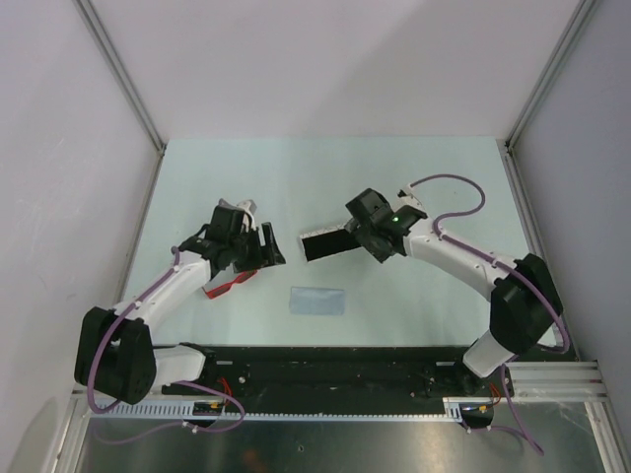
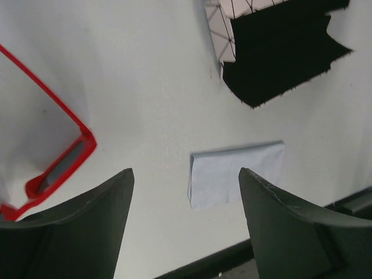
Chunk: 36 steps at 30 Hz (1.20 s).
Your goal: Organize the sunglasses
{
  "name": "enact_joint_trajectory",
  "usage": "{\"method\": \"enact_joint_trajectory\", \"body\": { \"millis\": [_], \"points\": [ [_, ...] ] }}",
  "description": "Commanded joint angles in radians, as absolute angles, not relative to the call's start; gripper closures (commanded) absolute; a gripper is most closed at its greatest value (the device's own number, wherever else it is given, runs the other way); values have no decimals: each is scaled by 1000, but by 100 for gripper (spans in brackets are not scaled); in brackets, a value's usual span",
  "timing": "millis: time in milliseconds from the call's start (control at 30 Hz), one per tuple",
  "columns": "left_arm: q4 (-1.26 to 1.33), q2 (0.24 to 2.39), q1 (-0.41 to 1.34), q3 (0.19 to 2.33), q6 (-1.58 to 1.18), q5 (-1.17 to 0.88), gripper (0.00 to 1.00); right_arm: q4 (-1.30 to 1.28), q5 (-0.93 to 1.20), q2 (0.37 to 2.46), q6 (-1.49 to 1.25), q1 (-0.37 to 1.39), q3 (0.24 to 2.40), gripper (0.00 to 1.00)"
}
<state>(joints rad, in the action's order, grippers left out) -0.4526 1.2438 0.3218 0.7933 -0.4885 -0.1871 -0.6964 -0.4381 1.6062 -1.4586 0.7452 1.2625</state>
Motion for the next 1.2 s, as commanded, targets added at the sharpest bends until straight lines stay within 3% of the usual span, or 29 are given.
{"method": "enact_joint_trajectory", "body": {
  "millis": [0, 167, 200, 367, 800, 933, 1167],
  "points": [
    [-439, 1239, 330, 752, -468, -308, 21, -712, -401, 1508, -995, 736, 1203, 30],
    [-439, 1264, 380, 709, -474, -288, 26, -533, -121, 1371, -842, 721, 950, 35],
    [-440, 1269, 388, 703, -479, -281, 28, -520, -94, 1373, -830, 718, 939, 39],
    [-434, 1302, 423, 677, -503, -239, 32, -485, 38, 1434, -770, 772, 896, 40],
    [-408, 1428, 472, 703, -566, -261, 43, -285, 57, 1589, -833, 811, 838, 45],
    [-393, 1456, 480, 713, -571, -270, 51, -241, 75, 1623, -844, 813, 838, 48],
    [-374, 1491, 483, 698, -575, -293, 53, -226, 87, 1651, -844, 810, 838, 53]
  ]
}}
